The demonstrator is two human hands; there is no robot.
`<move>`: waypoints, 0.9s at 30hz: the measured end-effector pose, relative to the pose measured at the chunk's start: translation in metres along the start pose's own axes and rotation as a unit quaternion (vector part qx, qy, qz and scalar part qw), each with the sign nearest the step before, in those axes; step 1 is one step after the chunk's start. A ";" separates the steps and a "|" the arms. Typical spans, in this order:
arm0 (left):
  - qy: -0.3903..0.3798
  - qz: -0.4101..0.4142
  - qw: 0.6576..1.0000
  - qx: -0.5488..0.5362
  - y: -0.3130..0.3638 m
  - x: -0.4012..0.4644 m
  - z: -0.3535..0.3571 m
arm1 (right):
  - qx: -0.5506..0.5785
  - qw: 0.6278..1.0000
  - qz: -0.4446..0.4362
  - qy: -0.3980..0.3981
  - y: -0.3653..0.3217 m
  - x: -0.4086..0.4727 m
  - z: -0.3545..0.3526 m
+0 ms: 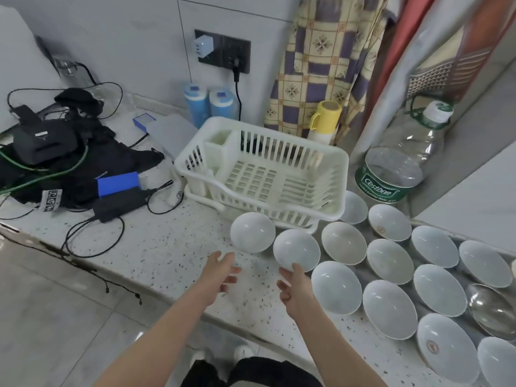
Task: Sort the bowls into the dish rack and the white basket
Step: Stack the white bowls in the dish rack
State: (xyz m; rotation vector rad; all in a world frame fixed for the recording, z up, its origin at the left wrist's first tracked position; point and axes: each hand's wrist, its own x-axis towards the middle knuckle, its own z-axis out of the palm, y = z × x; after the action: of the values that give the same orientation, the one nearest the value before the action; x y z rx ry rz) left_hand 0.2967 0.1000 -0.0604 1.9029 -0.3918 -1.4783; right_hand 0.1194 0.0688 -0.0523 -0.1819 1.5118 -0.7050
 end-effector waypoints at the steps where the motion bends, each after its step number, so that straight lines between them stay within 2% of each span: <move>1: -0.007 -0.001 1.000 -0.006 0.002 0.003 0.001 | 0.004 1.000 -0.005 0.004 0.000 0.001 -0.001; 13: -0.126 -0.052 0.991 -0.001 0.040 0.044 -0.011 | 0.080 0.991 -0.039 0.099 0.008 -0.013 0.021; 18: -0.176 0.014 0.984 0.032 0.040 0.050 -0.010 | 0.124 0.981 -0.085 0.120 0.010 -0.032 0.022; 24: -0.162 0.055 0.981 0.092 0.037 0.050 -0.024 | 0.131 0.969 -0.163 0.135 0.006 -0.065 0.021; 27: -0.181 0.065 0.975 0.112 0.038 0.041 -0.039 | 0.121 0.963 -0.202 0.134 0.006 -0.077 0.020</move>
State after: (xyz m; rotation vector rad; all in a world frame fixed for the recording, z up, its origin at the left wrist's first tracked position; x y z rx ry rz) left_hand 0.3517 0.0609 -0.0602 1.7291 -0.8662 -1.7537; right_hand 0.1471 0.1080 0.0111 -0.2190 1.6460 -1.2771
